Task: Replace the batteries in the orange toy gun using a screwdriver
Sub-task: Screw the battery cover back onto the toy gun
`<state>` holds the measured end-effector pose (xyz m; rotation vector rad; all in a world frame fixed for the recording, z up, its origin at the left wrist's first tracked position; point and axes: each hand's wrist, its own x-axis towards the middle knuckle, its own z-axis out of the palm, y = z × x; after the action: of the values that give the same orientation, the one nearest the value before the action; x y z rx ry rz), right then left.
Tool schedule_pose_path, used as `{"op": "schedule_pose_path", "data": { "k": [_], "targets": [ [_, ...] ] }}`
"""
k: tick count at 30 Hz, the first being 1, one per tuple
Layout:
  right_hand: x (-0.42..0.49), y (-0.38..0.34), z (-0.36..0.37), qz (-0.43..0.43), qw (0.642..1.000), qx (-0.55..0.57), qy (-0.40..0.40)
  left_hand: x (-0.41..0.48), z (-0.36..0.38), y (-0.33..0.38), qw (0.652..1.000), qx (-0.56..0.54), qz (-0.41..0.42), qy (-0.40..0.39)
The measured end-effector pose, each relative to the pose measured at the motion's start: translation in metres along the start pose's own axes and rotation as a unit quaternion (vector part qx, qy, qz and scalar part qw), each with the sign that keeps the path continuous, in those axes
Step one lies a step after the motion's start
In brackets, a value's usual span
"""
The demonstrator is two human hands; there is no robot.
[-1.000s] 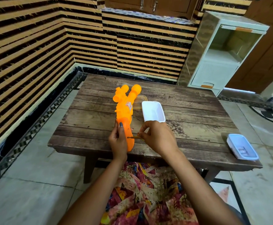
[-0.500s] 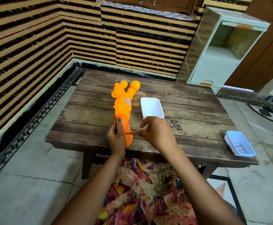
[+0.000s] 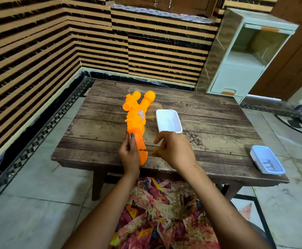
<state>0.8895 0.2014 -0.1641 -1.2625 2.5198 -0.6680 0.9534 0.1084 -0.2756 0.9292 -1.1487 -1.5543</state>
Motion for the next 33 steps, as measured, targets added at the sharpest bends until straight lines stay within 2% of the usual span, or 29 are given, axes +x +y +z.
{"op": "schedule_pose_path", "data": {
  "k": [11,15,18,23,26,33],
  "targets": [
    [0.003,0.0008,-0.0016,0.002,0.996,0.019,-0.083,-0.0008,-0.0005,0.0018,1.0,0.002,0.0,-0.006],
    [0.003,0.0035,0.001,0.007,0.999,0.042,-0.013,-0.0006,0.0002,0.0023,1.0,0.001,-0.004,-0.006],
    [0.0033,0.0028,0.0034,0.02,0.999,0.036,-0.009,0.0,0.0014,0.0017,1.0,-0.002,0.008,-0.01],
    [0.0049,-0.0017,-0.0016,0.027,0.996,0.02,-0.087,0.0003,0.001,-0.0003,1.0,-0.003,0.009,-0.009],
    [0.0029,-0.0027,-0.0047,0.015,0.994,0.027,-0.106,0.0001,-0.0001,-0.0006,1.0,0.001,0.01,-0.007],
    [0.0054,0.001,0.0,0.013,0.999,0.043,-0.017,-0.001,0.0008,0.0004,1.0,-0.001,0.022,-0.012]
  ]
}}
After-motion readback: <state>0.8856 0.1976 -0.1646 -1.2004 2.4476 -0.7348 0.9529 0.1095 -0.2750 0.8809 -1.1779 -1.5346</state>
